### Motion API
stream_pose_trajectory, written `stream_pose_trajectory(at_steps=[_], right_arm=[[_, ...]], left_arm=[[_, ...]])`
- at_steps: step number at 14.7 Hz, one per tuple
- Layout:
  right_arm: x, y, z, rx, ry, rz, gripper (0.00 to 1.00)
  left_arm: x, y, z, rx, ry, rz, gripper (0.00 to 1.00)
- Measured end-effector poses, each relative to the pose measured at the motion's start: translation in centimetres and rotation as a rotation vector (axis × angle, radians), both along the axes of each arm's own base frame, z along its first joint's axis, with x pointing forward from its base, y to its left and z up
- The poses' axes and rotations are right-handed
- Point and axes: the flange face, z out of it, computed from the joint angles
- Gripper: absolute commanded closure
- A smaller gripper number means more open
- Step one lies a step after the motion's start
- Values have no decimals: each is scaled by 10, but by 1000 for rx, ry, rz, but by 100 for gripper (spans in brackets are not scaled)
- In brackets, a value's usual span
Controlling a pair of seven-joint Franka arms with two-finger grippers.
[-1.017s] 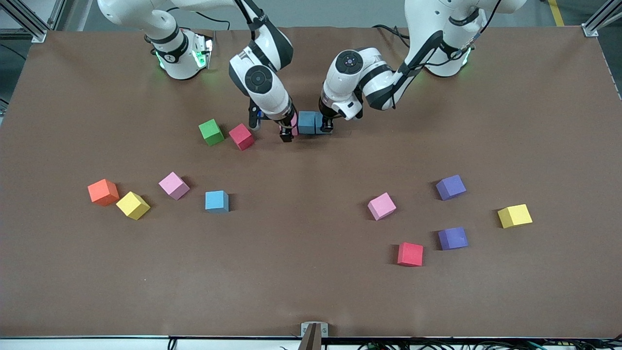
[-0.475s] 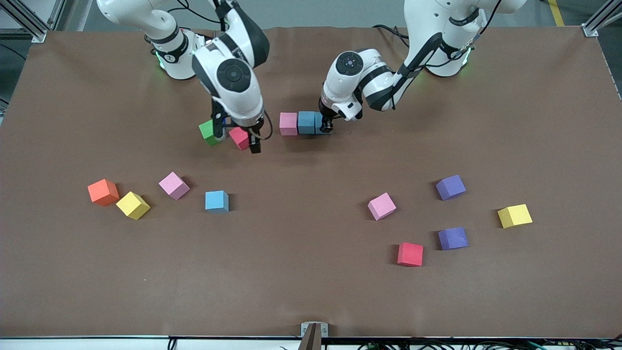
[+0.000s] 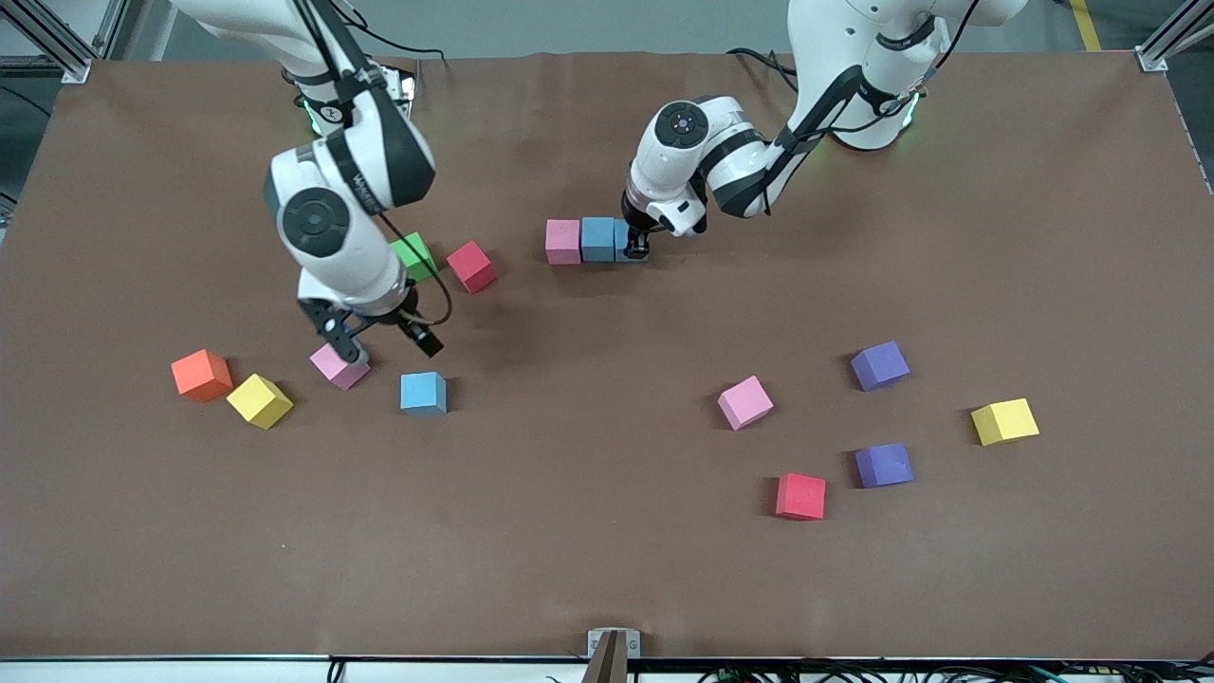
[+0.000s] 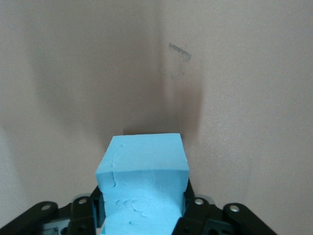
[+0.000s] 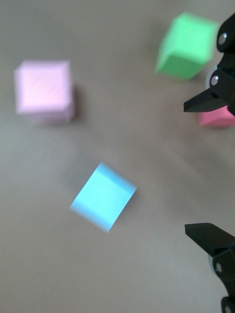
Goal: Arrange 11 blocks into digit 3
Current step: 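Grasp a blue cube with the right gripper while the left gripper reaches pink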
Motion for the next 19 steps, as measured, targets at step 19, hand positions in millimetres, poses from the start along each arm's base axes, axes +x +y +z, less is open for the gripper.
stream_pose_trajectory(at_steps=[19], right_arm=[[58,-37,-61,-38,-102,794,0]], left_arm=[[44,-4,132,99,-153,-46,0]])
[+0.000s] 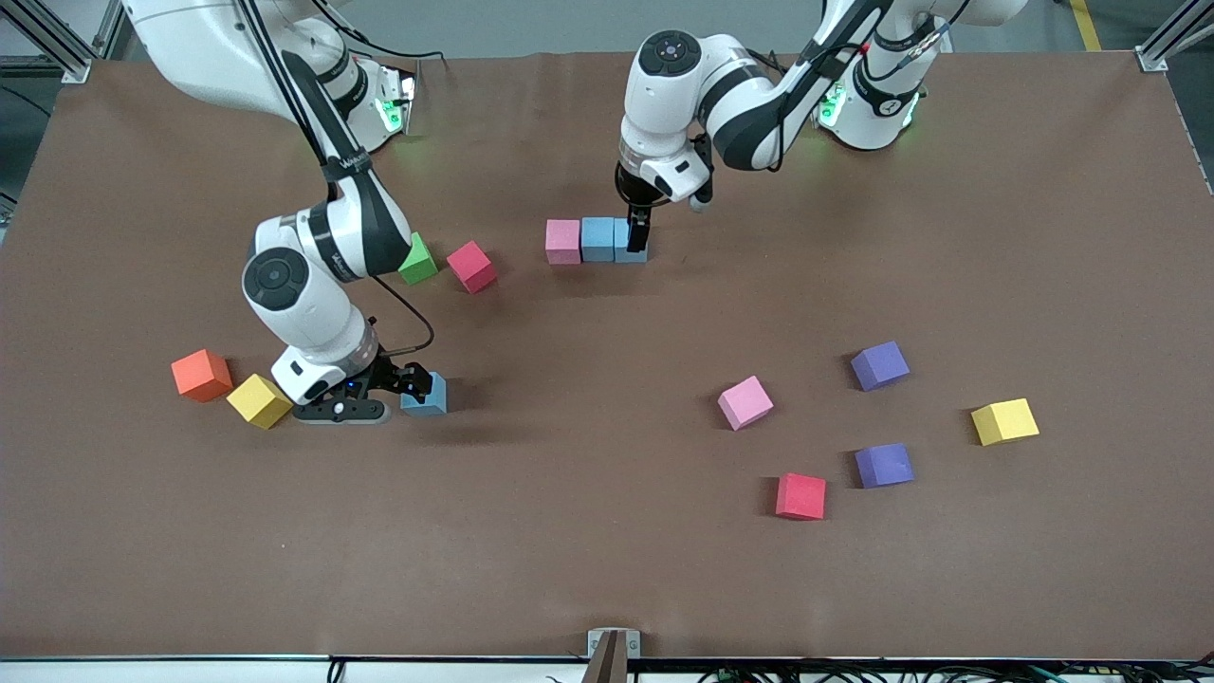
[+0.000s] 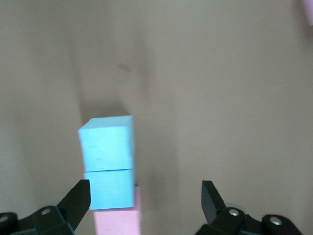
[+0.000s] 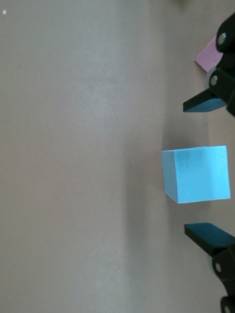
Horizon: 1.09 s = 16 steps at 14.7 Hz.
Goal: Arrange 11 blocks into digit 3
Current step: 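Grasp a blue cube with the right gripper while the left gripper reaches pink, then grasp the pink cube with the left gripper while the right gripper carries blue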
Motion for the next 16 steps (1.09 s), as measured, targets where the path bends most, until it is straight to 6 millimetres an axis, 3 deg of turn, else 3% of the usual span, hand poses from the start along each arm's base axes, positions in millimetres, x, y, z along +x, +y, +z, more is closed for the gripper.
stream_pose_trajectory(at_steps=[3,7,10,16], right_arm=[[1,2,-18,-8,23,8,0],[0,3,-40,-16,54,7,0],[-3,7,-50,-18,70,14,0],[-5,12,-55,-18,79,22,0]], left_arm=[[58,26,19,8,-13,-27,0],[133,69,24,0,-14,-88,0],[182,88,27,-3,14,-145,0],[271,141,8,64,28,-303,0]])
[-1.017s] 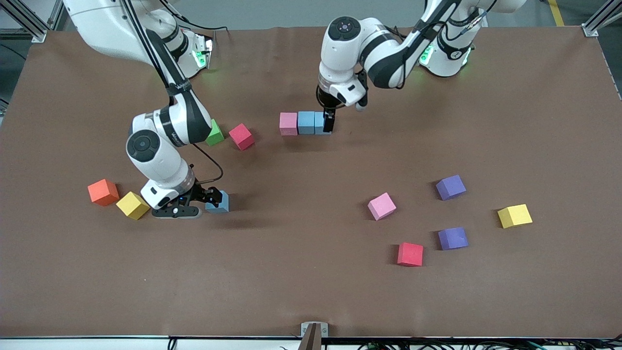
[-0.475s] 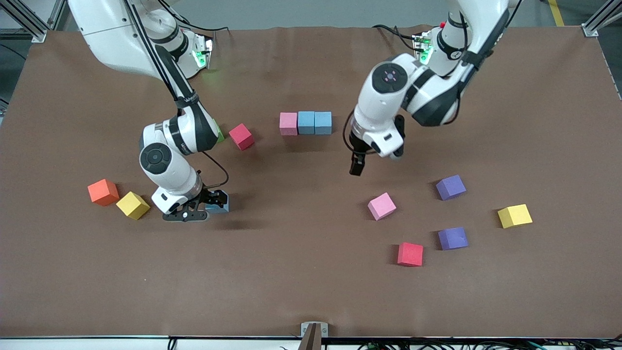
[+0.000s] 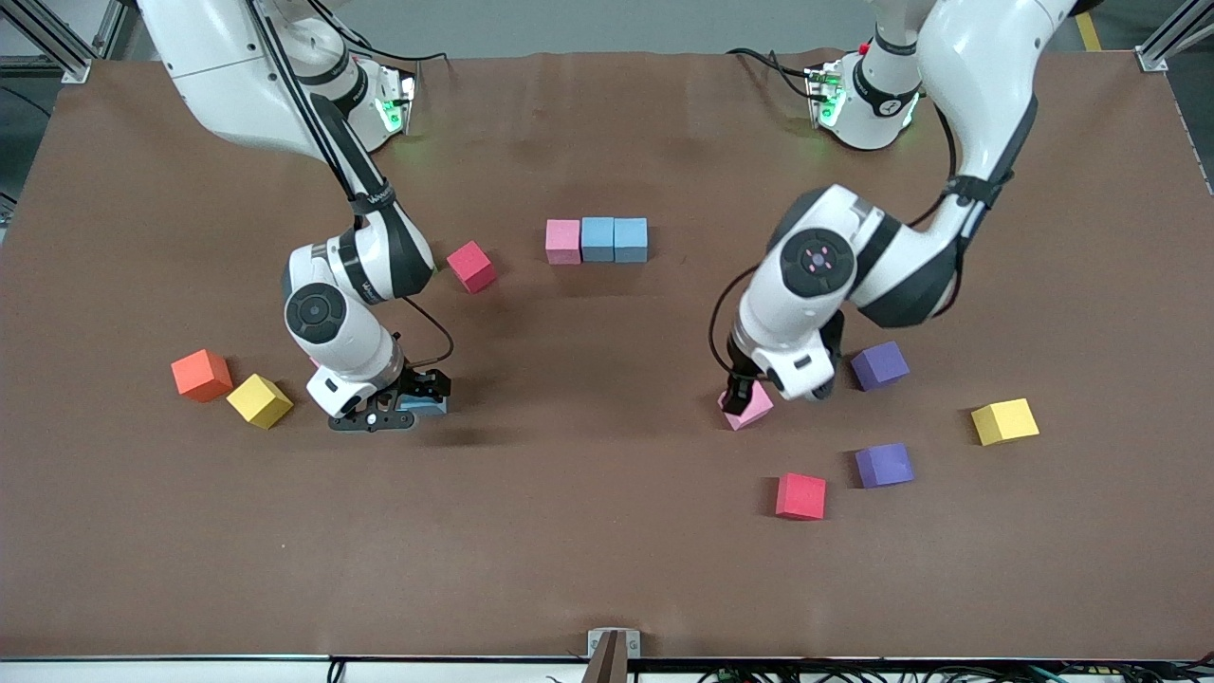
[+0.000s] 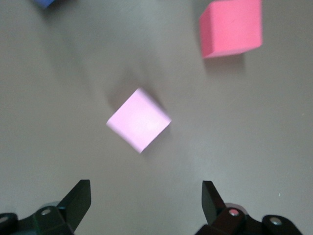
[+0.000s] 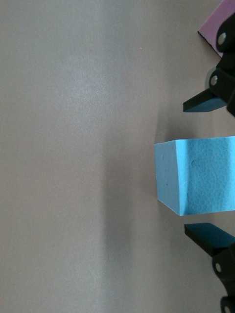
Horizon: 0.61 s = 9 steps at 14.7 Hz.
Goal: Arrange 11 blocks into digit 3
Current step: 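Grasp the pink cube with the left gripper while the right gripper carries blue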
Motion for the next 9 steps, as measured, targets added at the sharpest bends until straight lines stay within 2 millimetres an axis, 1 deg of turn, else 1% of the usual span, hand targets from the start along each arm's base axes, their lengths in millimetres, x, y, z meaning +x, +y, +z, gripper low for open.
stream_pose_trajectory(at_steps=[2,4,6,7,9], right_arm=[[-1,3,-1,1,2,6,0],[-3,6,-3,0,6,12,0],[-4,7,-6,-2,11,28,0],[-4,7,-7,-3,12,45,0],[-4,7,-9,-5,15,75,0]], left_arm=[[20,23,-13,17,-1,-120,0],[30,39,-26,30,8,-228,0],[35,49,-41,31,28,-298,0],[36,52,-52,29,43,-328,0],[36,53,-74,23,71,-377,0]])
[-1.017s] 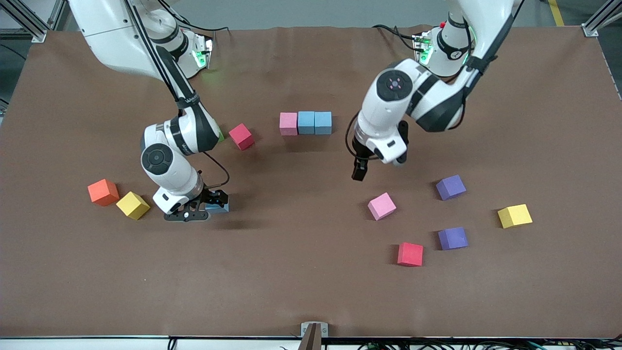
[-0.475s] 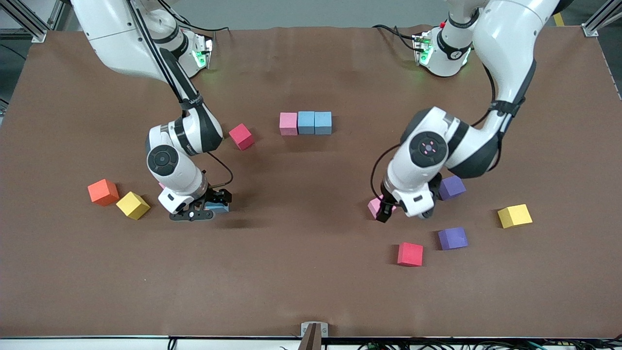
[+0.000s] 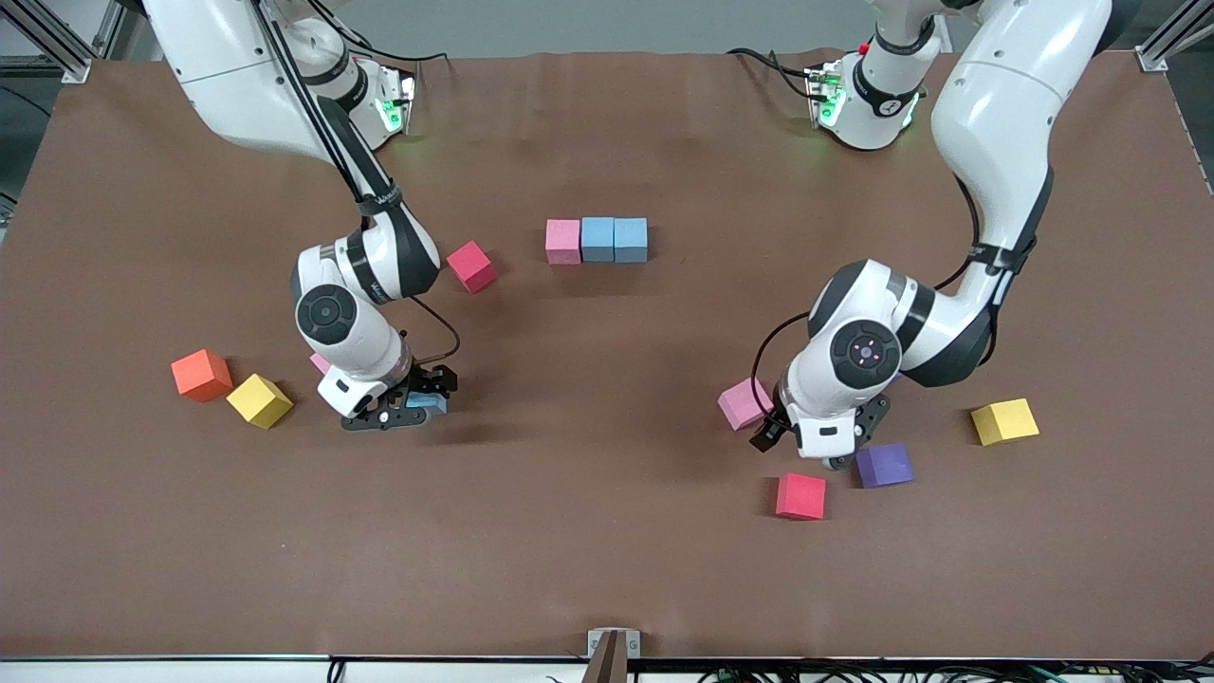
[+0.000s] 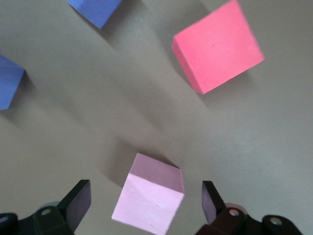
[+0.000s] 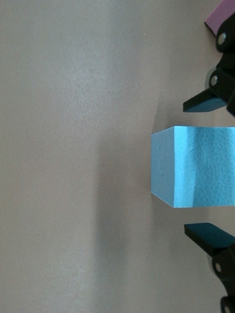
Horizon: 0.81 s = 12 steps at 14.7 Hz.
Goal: Arrange 11 blocks into digit 3
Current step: 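Grasp the pink cube with the left gripper while the right gripper carries blue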
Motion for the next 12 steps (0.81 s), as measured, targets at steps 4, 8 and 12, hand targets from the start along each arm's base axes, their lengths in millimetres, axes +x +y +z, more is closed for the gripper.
stream_pose_trajectory(at_steps=[4,8,12], right_arm=[[-1,0,-2,-4,11,13,6],[-2,-1,-8,-9,24,16,49],[-2,0,-8,-8,23,17,64]], left_arm=[[-1,-3,-15,-16,27,-38,0],[-7,-11,-28,-42,57,-81,1],[-12,-14,-49,-46,88,-133,3]])
